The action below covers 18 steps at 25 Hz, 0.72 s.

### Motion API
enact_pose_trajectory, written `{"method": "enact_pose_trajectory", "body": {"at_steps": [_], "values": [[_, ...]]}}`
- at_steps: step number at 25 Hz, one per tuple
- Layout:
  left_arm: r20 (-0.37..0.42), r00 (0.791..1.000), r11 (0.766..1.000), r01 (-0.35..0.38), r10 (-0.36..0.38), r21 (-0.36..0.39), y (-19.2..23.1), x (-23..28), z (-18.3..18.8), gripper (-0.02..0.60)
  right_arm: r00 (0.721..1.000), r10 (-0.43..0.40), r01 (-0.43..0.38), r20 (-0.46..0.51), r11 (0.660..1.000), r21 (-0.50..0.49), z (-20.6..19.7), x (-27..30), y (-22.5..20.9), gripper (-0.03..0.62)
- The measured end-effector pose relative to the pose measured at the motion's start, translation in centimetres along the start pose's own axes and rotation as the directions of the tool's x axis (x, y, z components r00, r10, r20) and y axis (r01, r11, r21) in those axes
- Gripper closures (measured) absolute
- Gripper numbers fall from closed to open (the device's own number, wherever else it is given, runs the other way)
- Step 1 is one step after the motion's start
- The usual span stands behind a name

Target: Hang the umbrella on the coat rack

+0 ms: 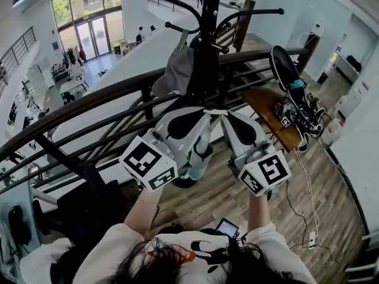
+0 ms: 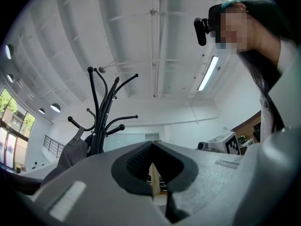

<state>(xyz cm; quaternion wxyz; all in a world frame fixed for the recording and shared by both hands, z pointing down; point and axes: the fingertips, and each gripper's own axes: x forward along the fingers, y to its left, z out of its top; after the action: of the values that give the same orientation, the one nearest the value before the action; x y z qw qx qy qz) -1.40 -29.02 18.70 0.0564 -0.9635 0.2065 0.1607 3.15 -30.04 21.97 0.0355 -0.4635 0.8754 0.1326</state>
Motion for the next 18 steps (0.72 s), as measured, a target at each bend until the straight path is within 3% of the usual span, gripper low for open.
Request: {"method": "enact_pose_trajectory", "body": {"at_steps": [9,13,18], "values": [[0.030,0.998,0.997,0.048,-0.050,0.058,2.1,3.8,1.6,0.580,0.998,-0.022,0.025,0.053,0.998,-0.054,1.7,2.5,-4.1,0.569],[0.036,0.999,0.993,0.025,-0.030,0.114,3.2,5.7,2.0,0.580,0.996,0.001,0.005,0.085,0.998,-0.063,2.3,3.7,-6.4,0.569],[0.056,0.998,0.991,-0.026,0.019,0.133,5.4,7.8,2.5,0.578,0.991,0.047,-0.037,0.122,0.996,-0.079,2.9,5.7,-8.9,0.569]]}}
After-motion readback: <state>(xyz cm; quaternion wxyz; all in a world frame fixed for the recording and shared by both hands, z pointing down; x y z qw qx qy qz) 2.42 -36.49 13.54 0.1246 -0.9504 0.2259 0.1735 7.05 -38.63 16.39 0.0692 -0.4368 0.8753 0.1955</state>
